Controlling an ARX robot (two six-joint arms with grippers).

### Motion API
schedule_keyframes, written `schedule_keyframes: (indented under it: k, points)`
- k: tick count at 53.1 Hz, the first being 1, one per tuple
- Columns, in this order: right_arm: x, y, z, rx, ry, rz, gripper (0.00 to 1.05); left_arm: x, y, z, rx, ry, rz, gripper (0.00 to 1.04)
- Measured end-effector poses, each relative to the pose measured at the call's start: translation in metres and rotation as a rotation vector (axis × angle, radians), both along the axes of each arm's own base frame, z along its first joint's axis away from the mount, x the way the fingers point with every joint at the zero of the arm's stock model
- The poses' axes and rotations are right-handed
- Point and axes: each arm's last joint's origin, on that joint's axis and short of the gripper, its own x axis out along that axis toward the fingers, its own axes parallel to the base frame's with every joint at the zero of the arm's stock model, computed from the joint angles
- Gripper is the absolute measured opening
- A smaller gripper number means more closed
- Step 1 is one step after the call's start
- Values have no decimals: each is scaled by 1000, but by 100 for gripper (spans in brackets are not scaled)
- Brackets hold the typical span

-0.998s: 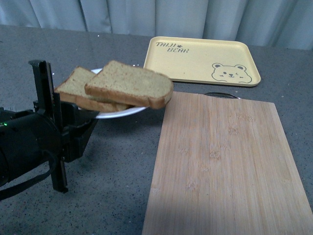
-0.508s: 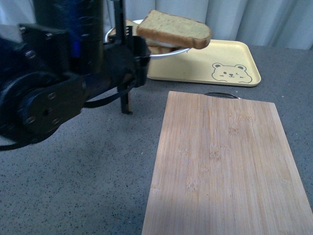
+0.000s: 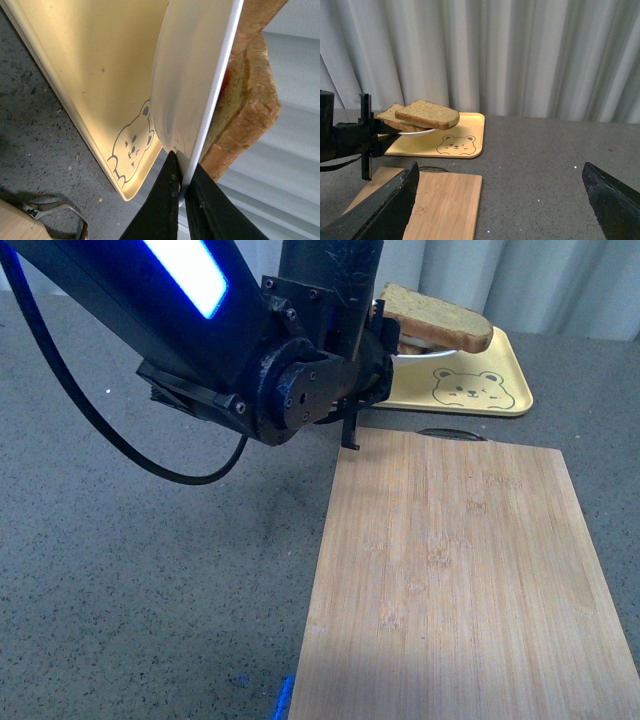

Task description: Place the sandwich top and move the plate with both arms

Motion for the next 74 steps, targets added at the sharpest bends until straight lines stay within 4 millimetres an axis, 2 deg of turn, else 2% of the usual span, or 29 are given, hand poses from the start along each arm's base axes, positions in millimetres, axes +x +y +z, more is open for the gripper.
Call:
schedule_keyframes:
  k: [11, 20, 24, 29, 38, 45, 50, 56, 60, 61, 62, 66, 68, 74]
  points:
    - [0, 0, 0, 0, 0, 0, 95, -1, -18, -3, 52, 81, -31, 4]
    - [0, 0, 0, 0, 0, -1, 95, -8, -23, -11, 126, 148, -50, 4]
    - [0, 0, 0, 0, 0, -1, 95, -10, -22, -11, 142, 153, -56, 19]
    - [0, 0, 0, 0, 0, 0, 95, -15, -20, -8, 154, 156, -62, 31]
    - [0, 0, 0, 0, 0, -1, 95, -28, -14, 13, 238, 146, -101, 56]
    - [0, 0, 0, 0, 0, 0, 95, -47, -9, 35, 374, 87, -162, 76]
    - [0, 0, 0, 0, 0, 0, 95, -67, -4, 49, 568, 1, -194, 90]
    - [0, 0, 0, -1, 0, 1, 95, -89, 17, 53, 925, -344, 20, 73]
    - [0, 0, 0, 0, 1, -1, 95, -110, 50, 55, 1147, -478, 84, 61]
    - [0, 0, 0, -1, 0, -1, 95, -112, 55, 56, 1156, -491, 94, 59]
    - [0, 0, 0, 0, 1, -1, 95, -120, 70, 60, 1235, -527, 112, 54]
    - [0, 0, 0, 0, 0, -1, 95, -139, 105, 72, 1376, -581, 141, 39]
    - [0, 0, 0, 0, 1, -1, 95, -154, 125, 77, 1439, -593, 135, 29]
    - [0, 0, 0, -1, 0, 0, 95, -184, 156, 75, 1500, -583, 92, 7]
